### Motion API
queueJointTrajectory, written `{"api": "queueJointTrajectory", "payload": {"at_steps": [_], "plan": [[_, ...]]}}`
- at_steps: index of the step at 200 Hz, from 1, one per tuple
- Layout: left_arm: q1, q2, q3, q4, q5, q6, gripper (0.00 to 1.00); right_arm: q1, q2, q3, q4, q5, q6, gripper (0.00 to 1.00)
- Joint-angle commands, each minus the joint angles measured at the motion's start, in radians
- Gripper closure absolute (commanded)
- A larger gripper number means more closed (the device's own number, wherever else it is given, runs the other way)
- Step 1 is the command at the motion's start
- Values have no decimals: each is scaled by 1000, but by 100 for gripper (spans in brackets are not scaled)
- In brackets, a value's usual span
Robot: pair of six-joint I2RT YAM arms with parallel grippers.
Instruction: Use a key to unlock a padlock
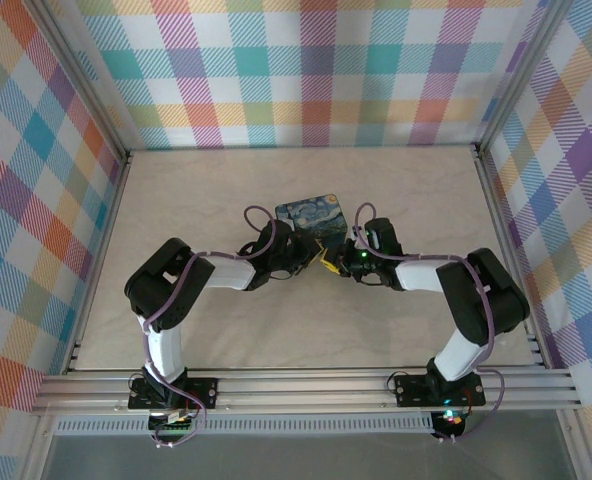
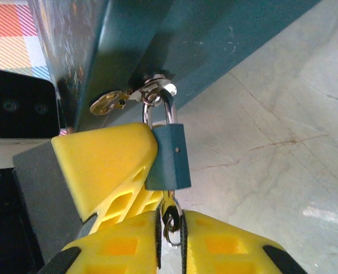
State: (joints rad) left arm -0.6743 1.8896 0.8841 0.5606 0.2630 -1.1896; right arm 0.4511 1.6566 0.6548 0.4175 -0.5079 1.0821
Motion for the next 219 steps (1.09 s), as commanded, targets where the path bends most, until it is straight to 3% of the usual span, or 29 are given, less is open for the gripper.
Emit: {"api": "queueJointTrajectory", "payload": {"at_steps": [1, 71, 134, 188, 219], "plan": [[-16, -1, 2, -7, 0, -25, 100, -2, -45, -14, -21, 13, -36, 78], [-16, -9, 1, -24, -2, -32, 100, -15, -194, 7, -255, 135, -211, 59], [-16, -11, 6, -34, -2, -39, 100, -28, -411, 55, -433, 321, -565, 36], [-16, -12, 7, -42, -3, -40, 100, -29, -523, 41, -364, 431, -836, 1], [-17, -12, 10, -47, -2, -39, 100, -29, -583, -50, -180, 479, -988, 0]]}}
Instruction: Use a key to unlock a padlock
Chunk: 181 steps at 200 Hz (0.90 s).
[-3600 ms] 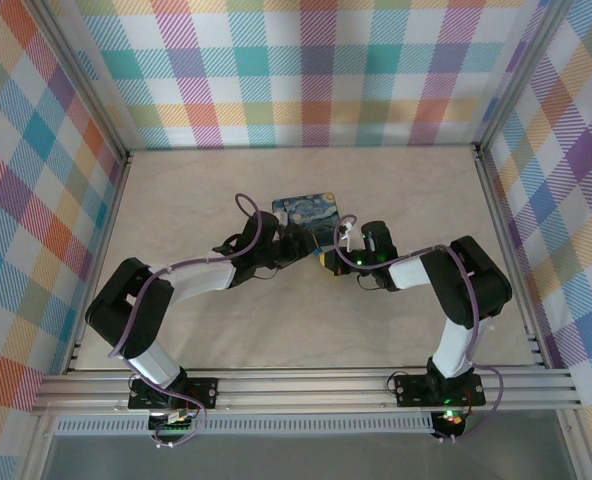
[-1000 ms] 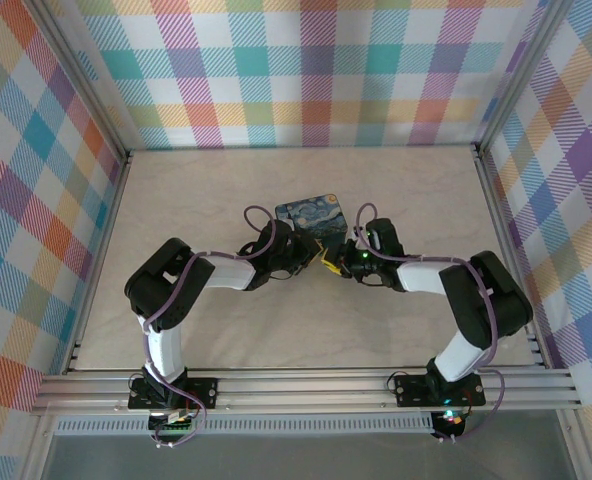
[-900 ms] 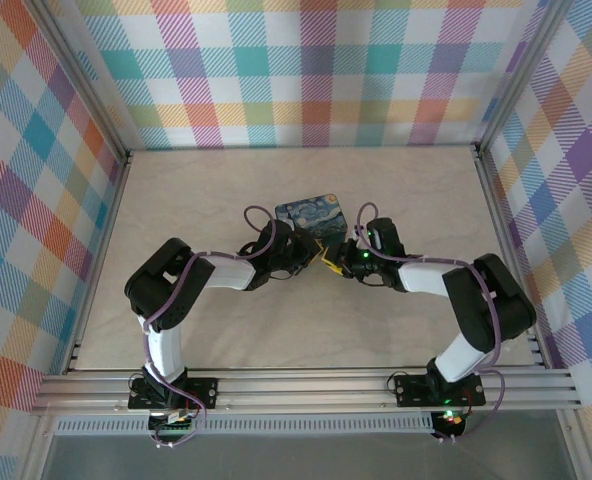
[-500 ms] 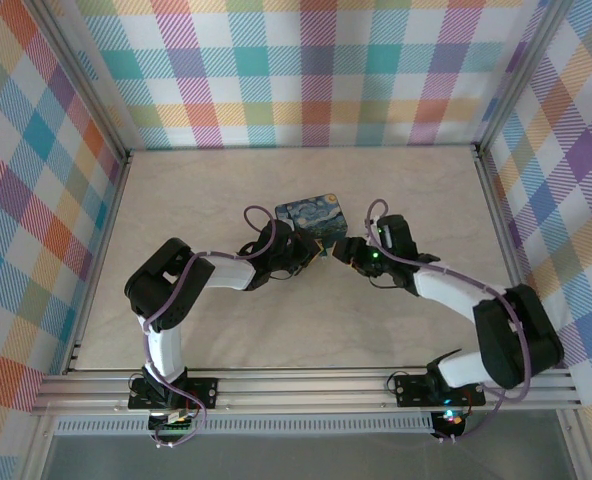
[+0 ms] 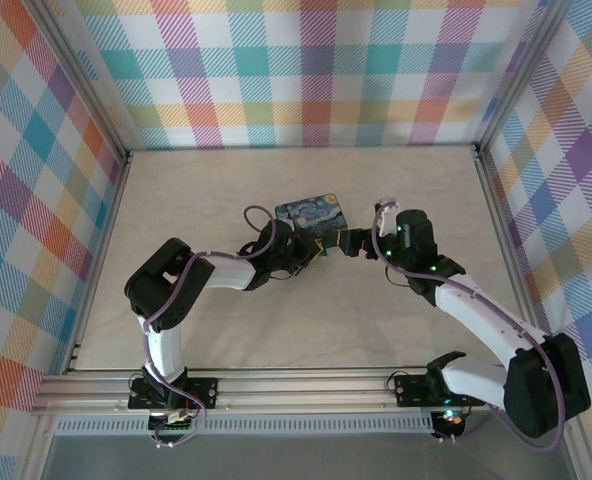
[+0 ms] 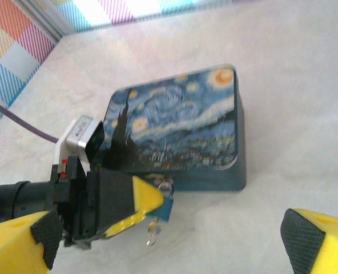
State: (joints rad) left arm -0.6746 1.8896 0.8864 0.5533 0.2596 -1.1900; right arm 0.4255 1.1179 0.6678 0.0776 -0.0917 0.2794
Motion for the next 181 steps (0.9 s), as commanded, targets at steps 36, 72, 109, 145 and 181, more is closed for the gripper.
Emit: {"api": "queueJointTrajectory", "payload": {"at_steps": [36, 72, 109, 145, 181], "plan": [[-16, -11, 10, -41, 2, -39, 100, -4, -64, -110, 236, 162, -273, 0], [-15, -10, 14, -47, 2, -35, 100, -3, -70, -112, 228, 119, -336, 0], [-16, -13, 17, -47, 3, -43, 100, -1, -68, -115, 214, 6, -481, 0], [-17, -20, 18, -51, 1, -48, 100, 36, -69, -135, 186, 25, -658, 0], [-17, -23, 17, -55, 0, -62, 100, 82, -67, -166, 188, 56, -778, 0]]}}
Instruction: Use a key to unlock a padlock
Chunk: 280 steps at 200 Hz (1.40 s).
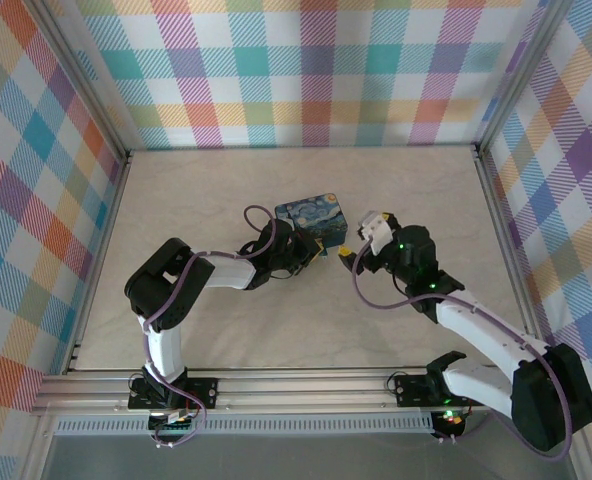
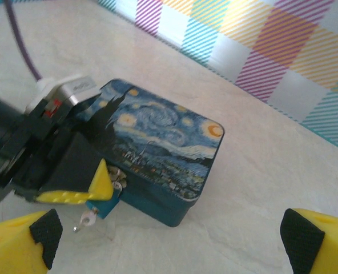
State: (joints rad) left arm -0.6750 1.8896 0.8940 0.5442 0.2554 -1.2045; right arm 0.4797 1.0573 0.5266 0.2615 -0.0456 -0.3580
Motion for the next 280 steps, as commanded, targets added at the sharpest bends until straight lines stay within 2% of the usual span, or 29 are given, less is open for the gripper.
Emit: {"api": "queueJointTrajectory", "payload": {"at_steps": [1, 55, 118, 147, 220, 280], "plan": [[-17, -23, 10, -46, 3, -48, 100, 30, -6, -26, 4, 12, -143, 0], [-16, -29, 15, -49, 4, -77, 100, 138, 75, -37, -28, 86, -324, 0], [-18, -46, 10, -34, 4, -114, 100, 206, 225, -25, 60, 127, -366, 5], [-18, -51, 11, -32, 7, -121, 100, 212, 284, -33, 148, 135, -366, 14], [-18, -57, 10, -32, 8, -122, 100, 212, 386, -9, 205, 148, -365, 36], [-18, -53, 12, -32, 10, -125, 100, 212, 438, 27, 231, 132, -345, 43]]}}
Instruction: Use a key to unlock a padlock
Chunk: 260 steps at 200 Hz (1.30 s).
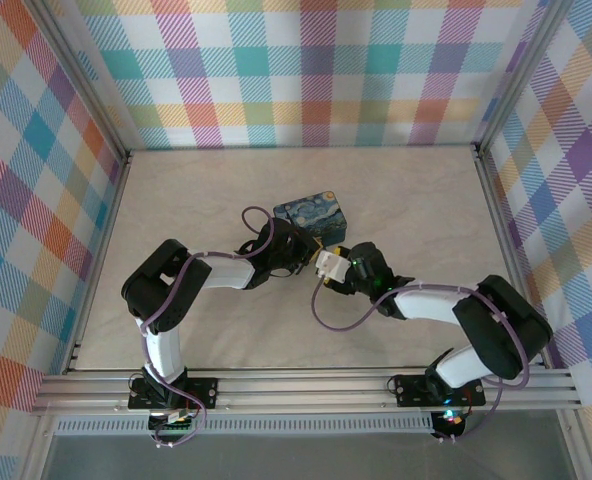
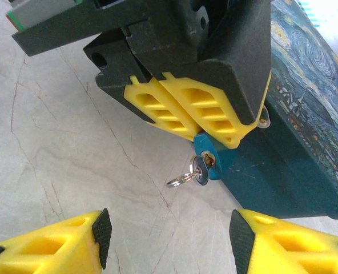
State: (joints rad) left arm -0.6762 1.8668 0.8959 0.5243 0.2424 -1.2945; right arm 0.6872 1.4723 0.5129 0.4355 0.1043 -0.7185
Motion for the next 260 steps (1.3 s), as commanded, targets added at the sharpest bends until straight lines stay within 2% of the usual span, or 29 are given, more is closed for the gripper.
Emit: {"api": "queueJointTrajectory", "payload": {"at_steps": [1, 79, 156, 218, 260], "plan": [[-17, -31, 10, -12, 23, -35, 100, 5, 24, 42, 58, -18, 16, 43], [-16, -28, 10, -11, 26, -35, 100, 5, 78, 83, 82, -16, 28, 55], [-17, -26, 13, -10, 28, -35, 100, 5, 88, 86, 86, 10, 35, 76], [-16, -30, 9, -12, 26, -35, 100, 5, 106, 100, 82, 47, 47, 83], [-16, -31, 8, -13, 26, -35, 100, 5, 115, 109, 79, 70, 52, 91]]}}
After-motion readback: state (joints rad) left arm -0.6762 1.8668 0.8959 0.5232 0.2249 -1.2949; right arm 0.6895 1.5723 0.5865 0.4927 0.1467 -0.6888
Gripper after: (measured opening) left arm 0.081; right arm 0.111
